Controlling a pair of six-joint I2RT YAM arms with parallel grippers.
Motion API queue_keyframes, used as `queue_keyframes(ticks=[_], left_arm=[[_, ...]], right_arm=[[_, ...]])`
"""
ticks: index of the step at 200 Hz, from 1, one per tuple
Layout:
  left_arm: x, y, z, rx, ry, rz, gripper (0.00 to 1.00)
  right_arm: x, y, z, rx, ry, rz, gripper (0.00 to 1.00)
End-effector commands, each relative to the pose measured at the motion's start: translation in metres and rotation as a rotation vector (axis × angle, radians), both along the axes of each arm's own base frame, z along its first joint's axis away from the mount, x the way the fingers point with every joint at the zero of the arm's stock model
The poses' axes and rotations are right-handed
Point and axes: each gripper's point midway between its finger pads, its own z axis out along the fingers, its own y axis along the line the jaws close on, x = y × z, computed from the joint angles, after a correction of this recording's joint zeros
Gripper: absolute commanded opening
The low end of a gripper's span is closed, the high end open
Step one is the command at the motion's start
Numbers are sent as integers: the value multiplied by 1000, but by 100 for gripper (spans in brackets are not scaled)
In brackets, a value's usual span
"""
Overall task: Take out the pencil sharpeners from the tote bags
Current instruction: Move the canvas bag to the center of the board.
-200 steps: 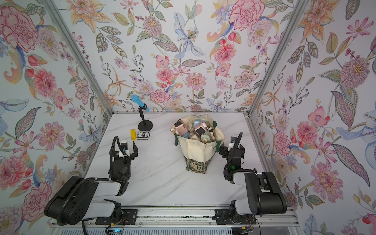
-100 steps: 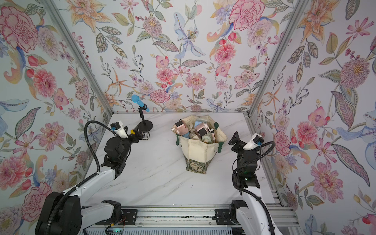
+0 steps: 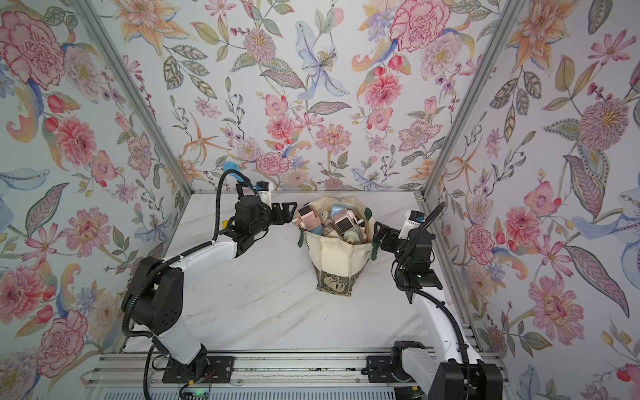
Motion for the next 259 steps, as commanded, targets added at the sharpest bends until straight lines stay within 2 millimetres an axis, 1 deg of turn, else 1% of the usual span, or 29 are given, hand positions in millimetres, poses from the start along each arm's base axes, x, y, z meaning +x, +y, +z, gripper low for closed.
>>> queue_keyframes(ticks=[1,23,44,67,93,124,139,154,165,184,193,198,206,219,237,259], left_arm=[[-10,-18,-8,-2,51,-62,85],[-14,-17,-20,5,76,-60,85],[-21,-25,-29,-12,95,-101,82],[-32,-31,-32,2,98,-116,83],[-44,-33,-47,18,124,-126,83],[-52,-38,-59,6,151,-139,83],[-51,-40,-63,7,158,-133,80],[-47,-44,-63,-1,170,-131,72],[-44,-47,-60,-6,173,-133,64],[-42,-53,-56,-7,170,-139,53],[-41,-55,-55,-9,171,-143,44],[-41,-56,-55,-11,175,-148,37],[-41,-57,-55,-12,177,-153,31],[-41,-58,-54,-8,179,-155,18],[-38,-56,-44,6,160,-145,0],[-35,-58,-24,41,128,-163,0]], right_arm=[[0,9,3,11,8,42,100],[0,10,-3,10,25,45,100],[0,10,-9,5,45,44,100],[-1,10,-14,-1,60,43,100],[-2,9,-17,-5,64,39,100],[0,11,-24,-2,87,46,100],[0,13,-27,-4,96,49,100],[0,13,-29,-6,103,51,100],[0,14,-30,-9,107,54,100],[0,14,-30,-15,108,59,100],[0,15,-30,-15,111,61,100],[0,15,-30,-15,114,62,100],[0,16,-30,-15,114,65,99],[1,17,-31,-14,115,70,99],[1,18,-29,-12,114,80,99],[0,20,-27,-7,115,93,98]])
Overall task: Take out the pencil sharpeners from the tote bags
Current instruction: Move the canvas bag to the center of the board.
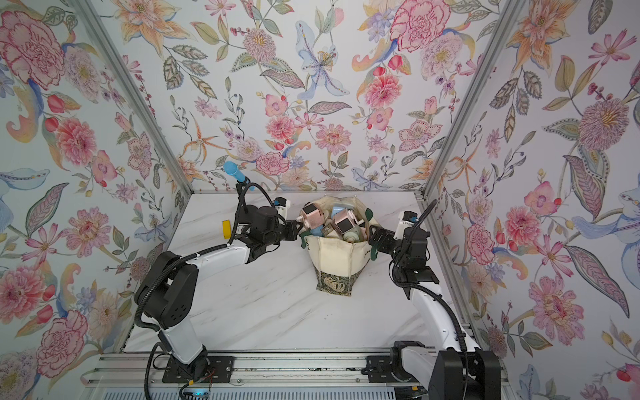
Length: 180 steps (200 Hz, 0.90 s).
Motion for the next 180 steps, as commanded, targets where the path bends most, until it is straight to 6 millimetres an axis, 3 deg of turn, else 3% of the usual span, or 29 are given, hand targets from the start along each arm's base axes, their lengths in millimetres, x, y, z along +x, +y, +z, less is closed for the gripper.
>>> queue_keyframes(ticks=[1,87,125,146,166,180], left_arm=[[1,-13,30,24,-61,-55,0],[-28,-8,141,88,-257,-206,0],[-25,-5,141,151,-245,-235,0],[-22,10,162,150,-277,-210,0],[-11,38,184,169,-294,-147,0],[-7,44,210,89,-307,-159,0]], right_arm=[[-3,8,-8,-12,51,43,98],[-3,19,-11,31,68,104,97],[-9,27,-6,63,64,148,96],[-13,34,1,101,56,185,96],[-16,44,8,144,43,241,95],[-14,48,6,165,45,259,94]])
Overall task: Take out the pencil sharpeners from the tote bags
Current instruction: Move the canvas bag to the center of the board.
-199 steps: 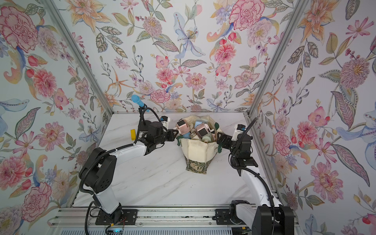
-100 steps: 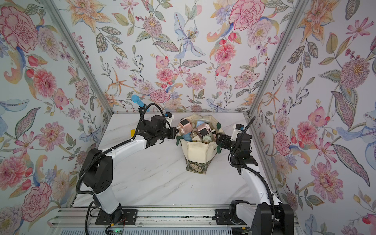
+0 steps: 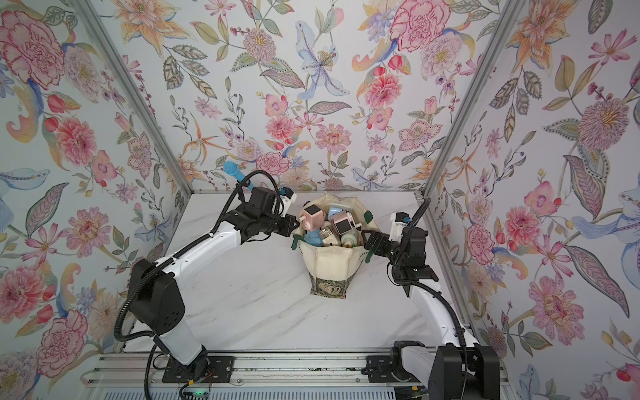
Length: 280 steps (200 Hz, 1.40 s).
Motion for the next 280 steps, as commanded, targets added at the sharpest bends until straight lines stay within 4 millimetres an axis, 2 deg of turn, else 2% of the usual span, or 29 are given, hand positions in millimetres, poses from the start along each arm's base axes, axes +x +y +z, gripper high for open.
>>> queue_keyframes(ticks=[1,9,22,32,41,61,77,100,120,150,176,207,220,233,247,280], left_arm=[[22,22,157,-223,-345,6,0],[21,17,172,-253,-360,-16,0],[22,9,185,-260,-368,-34,0],[24,3,178,-214,-360,-45,0],[29,2,160,-170,-330,-41,0],[36,8,122,-129,-285,-14,0],[44,20,104,-109,-256,24,0],[54,36,103,-153,-238,44,0],[61,41,107,-198,-228,36,0],[74,49,96,-214,-192,42,0],[86,60,79,-217,-155,64,0],[96,71,66,-218,-133,87,0],[98,71,62,-216,-125,89,0],[100,73,58,-209,-116,92,0],[101,74,56,-205,-115,98,0],[102,75,51,-199,-103,100,0]], right_arm=[[-2,14,14,71,-22,70,94],[-1,16,10,83,-6,75,93],[-1,21,5,103,19,98,92],[-1,23,3,110,33,113,90],[-1,24,3,110,40,116,90],[0,27,4,116,27,118,89],[1,30,0,119,40,125,89],[3,35,-6,113,51,135,88],[4,40,-11,96,61,141,88],[6,45,-28,71,110,129,87],[1,64,-41,63,157,178,80],[-7,76,-67,56,212,192,73],[-11,79,-78,52,241,198,66],[-13,82,-88,61,257,198,63],[-13,85,-94,63,277,204,62],[-11,100,-104,60,309,243,48]])
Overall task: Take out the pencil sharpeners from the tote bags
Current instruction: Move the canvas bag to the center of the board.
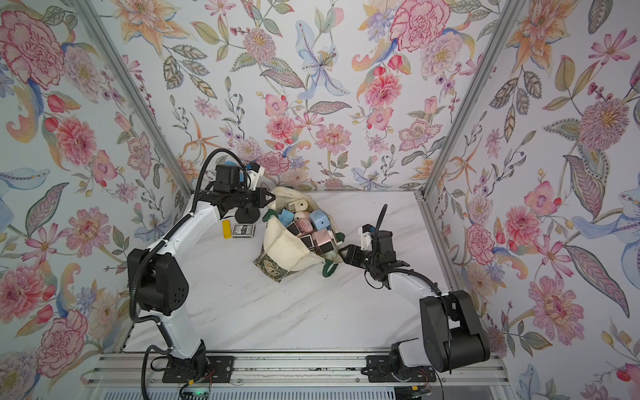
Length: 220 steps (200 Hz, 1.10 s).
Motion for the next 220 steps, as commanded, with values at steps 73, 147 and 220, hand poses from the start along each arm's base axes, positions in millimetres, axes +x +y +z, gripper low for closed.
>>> queue_keyframes(ticks=[73,147,220], left_arm=[[5,20,39,-39,-79,96,0],[-67,103,30,-66,-92,323,0],[-87,130,0,46,23,455,0]], right_arm=[[-4,75,44,95,-49,243,0],[-10,107,75,124,-88,334,0],[1,100,91,32,-154,278,61]])
